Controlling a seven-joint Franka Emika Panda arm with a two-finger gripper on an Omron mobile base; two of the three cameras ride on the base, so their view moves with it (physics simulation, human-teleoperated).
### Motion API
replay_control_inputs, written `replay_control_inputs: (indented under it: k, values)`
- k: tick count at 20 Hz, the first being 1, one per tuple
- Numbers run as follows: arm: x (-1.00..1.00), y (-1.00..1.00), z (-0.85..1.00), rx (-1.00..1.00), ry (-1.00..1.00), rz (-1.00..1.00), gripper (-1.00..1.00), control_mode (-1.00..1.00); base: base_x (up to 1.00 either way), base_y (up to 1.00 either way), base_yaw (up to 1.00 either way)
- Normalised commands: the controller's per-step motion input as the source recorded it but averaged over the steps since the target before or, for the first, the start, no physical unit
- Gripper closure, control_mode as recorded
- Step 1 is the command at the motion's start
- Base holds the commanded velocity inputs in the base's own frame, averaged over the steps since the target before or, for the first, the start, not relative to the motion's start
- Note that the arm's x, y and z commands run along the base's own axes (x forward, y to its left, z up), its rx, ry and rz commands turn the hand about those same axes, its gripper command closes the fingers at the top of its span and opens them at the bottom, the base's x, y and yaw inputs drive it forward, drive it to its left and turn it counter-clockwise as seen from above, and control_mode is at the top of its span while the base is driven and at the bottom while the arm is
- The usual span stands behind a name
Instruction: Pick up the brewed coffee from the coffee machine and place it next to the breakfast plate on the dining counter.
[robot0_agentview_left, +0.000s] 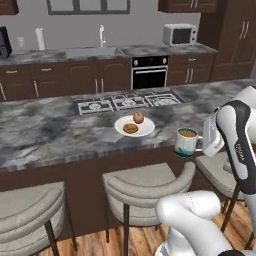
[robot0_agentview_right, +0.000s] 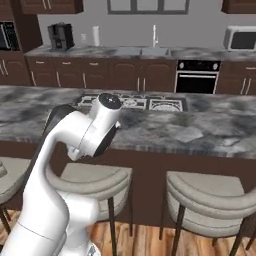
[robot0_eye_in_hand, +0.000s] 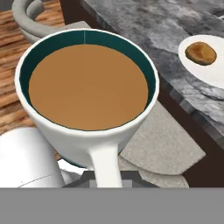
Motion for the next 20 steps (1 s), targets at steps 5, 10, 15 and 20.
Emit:
replay_control_inputs:
  k: [5,10,15,20]
  values:
    - [0.00,0.00,0.00,0.00,0.00,0.00,1.00,1.00,1.00,-0.39,0.60]
    - [0.00,0.00,0.00,0.00,0.00,0.00,1.00,1.00,0.83,-0.43,0.56]
    - [0.07,-0.14,-0.07,-0.04,-0.27,0.16,1.00,-1.00,0.14,-0.09,0.15]
    - [0.30,-0.21,-0.02,-0.10,-0.37,0.15,1.00,-1.00,0.00,0.00,0.00]
